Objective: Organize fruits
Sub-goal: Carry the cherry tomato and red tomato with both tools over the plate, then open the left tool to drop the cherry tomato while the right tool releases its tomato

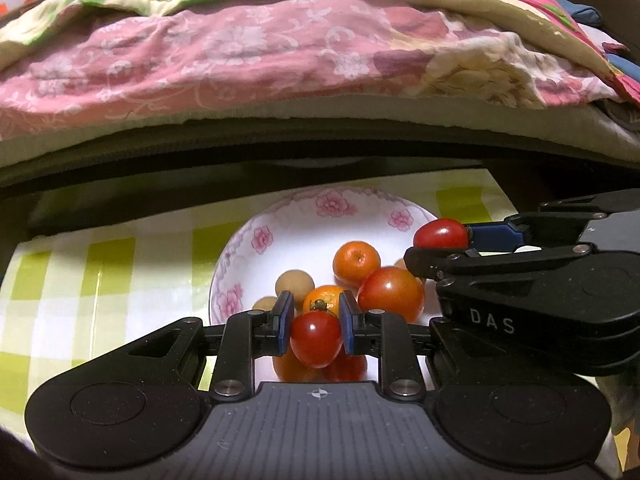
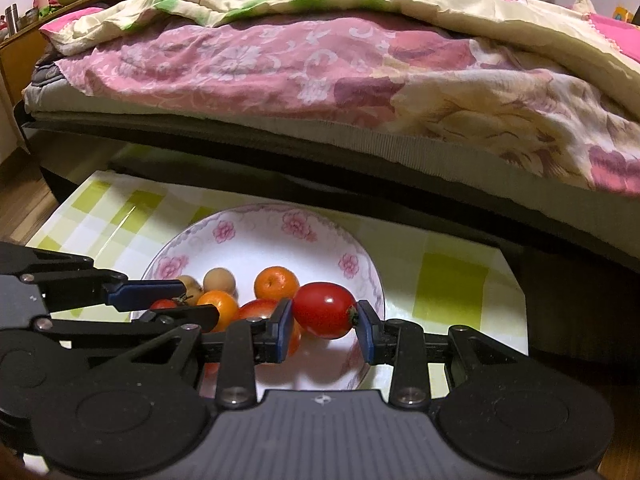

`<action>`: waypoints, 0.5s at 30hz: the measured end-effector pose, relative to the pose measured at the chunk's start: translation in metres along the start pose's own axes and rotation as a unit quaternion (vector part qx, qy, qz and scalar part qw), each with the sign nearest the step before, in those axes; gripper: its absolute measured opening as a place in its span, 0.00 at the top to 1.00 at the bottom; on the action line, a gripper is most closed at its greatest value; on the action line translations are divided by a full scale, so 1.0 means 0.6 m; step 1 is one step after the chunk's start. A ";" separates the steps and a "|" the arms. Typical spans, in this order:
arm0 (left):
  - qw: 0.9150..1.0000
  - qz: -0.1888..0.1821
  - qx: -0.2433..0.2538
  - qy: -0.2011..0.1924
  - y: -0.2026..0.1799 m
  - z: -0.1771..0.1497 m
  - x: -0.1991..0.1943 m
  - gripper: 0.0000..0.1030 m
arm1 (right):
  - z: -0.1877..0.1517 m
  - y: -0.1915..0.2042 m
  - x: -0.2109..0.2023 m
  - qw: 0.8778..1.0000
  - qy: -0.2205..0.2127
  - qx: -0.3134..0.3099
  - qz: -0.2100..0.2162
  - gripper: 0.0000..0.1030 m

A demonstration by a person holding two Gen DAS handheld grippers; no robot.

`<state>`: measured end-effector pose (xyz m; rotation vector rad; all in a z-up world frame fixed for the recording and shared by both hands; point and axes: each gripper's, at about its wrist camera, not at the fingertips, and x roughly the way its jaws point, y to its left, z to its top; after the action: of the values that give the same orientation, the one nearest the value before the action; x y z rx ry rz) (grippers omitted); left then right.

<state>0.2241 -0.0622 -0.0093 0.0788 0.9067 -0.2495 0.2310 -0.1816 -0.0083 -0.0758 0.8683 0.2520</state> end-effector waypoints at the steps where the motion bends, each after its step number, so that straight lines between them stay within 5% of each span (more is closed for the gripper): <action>1: 1.000 0.001 0.000 -0.001 0.001 0.003 0.002 0.70 | 0.002 -0.002 0.003 1.000 0.001 0.002 0.000 0.65; 15: 1.000 0.013 0.005 -0.010 0.003 0.019 0.018 0.65 | 0.007 -0.014 0.025 1.000 0.009 0.025 0.002 0.64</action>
<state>0.2397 -0.0641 -0.0109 0.0971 0.8849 -0.2295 0.2456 -0.1864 -0.0171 -0.0297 0.8915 0.2336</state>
